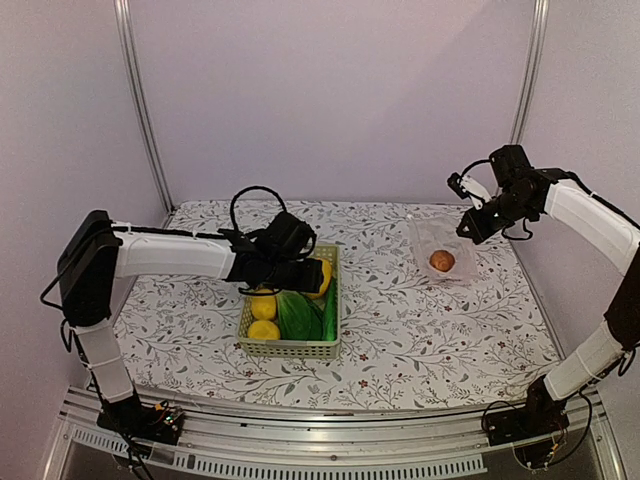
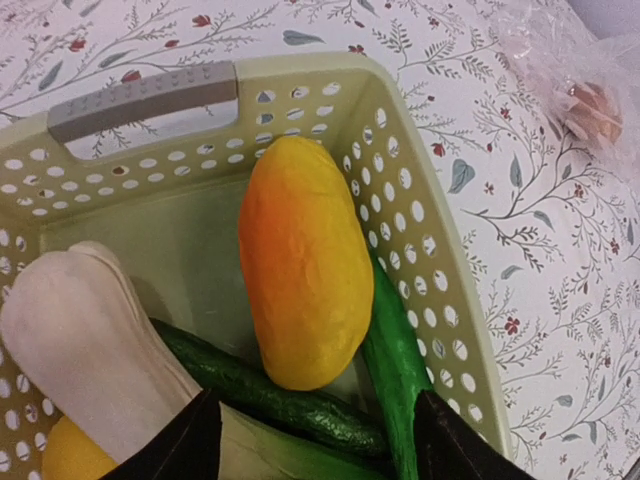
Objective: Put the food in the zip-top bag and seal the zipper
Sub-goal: Pick up the fake fruit from the bin.
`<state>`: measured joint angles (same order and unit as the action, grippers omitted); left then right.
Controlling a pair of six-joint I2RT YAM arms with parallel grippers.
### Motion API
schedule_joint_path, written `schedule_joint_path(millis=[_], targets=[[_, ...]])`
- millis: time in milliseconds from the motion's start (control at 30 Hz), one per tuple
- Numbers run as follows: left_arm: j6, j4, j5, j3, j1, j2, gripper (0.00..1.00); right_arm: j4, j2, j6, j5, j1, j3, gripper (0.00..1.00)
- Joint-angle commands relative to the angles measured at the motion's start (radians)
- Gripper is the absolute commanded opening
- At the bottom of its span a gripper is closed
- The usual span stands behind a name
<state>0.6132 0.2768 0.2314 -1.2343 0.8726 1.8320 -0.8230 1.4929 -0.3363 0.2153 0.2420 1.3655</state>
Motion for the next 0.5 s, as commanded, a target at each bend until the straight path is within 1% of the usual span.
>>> schedule_joint_path(millis=[0,467], targets=[[-0.038,0.047,-0.004,-0.09,-0.033,0.057,0.65,-0.007,-0.033,0.009,0.013,0.006,-0.014,0.0],[-0.039,0.135,-0.052,-0.277,-0.055,0.239,0.63,-0.004,-0.034,0.008,0.016,0.007,-0.02,0.0]])
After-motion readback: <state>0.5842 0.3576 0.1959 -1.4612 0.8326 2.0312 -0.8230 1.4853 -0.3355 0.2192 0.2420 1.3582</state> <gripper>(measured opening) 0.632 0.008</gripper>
